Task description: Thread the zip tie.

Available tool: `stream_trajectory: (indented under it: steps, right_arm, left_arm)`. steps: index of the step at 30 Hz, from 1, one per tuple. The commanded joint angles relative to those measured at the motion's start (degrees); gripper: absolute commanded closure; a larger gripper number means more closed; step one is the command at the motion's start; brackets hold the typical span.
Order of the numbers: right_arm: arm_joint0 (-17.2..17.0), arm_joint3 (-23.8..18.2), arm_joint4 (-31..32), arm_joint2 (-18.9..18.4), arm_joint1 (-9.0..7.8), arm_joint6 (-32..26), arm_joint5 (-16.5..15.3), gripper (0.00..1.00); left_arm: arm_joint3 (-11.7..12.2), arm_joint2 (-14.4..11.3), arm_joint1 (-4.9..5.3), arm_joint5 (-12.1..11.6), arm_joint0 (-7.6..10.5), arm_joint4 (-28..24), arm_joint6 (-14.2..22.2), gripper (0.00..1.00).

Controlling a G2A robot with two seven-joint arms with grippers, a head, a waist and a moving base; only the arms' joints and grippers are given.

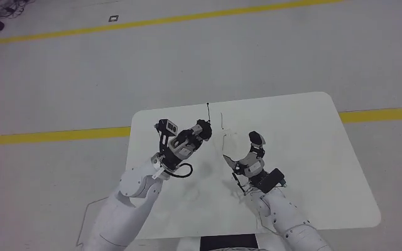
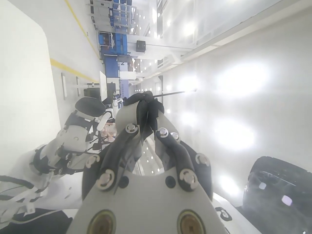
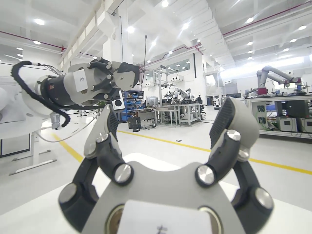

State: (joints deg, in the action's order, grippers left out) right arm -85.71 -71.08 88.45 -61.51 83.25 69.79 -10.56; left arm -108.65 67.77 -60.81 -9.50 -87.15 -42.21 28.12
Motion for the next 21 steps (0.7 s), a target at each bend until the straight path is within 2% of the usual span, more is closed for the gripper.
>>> stream_trajectory:
  steps: [1,6,15,21]
  right_arm:
    - [0.00,0.00,0.00,0.00,0.00,0.00,0.00,0.00]
    - [0.00,0.00,0.00,0.00,0.00,0.00,0.00,0.00]
    - [0.00,0.00,0.00,0.00,0.00,0.00,0.00,0.00]
    - [0.85,-2.30,0.45,1.15,-0.05,-4.81,-0.72,0.00]
  left_arm:
    - [0.17,0.24,-0.10,-0.41,-0.21,-2.04,0.10,1.00]
    - [0.41,1.15,-0.17,-1.73,-1.89,-5.58,1.09,1.00]
    - [0.41,1.15,-0.17,-1.73,-1.89,-5.58,1.09,1.00]
    - [0.41,1.15,-0.17,-1.73,-1.89,-5.58,1.09,1.00]
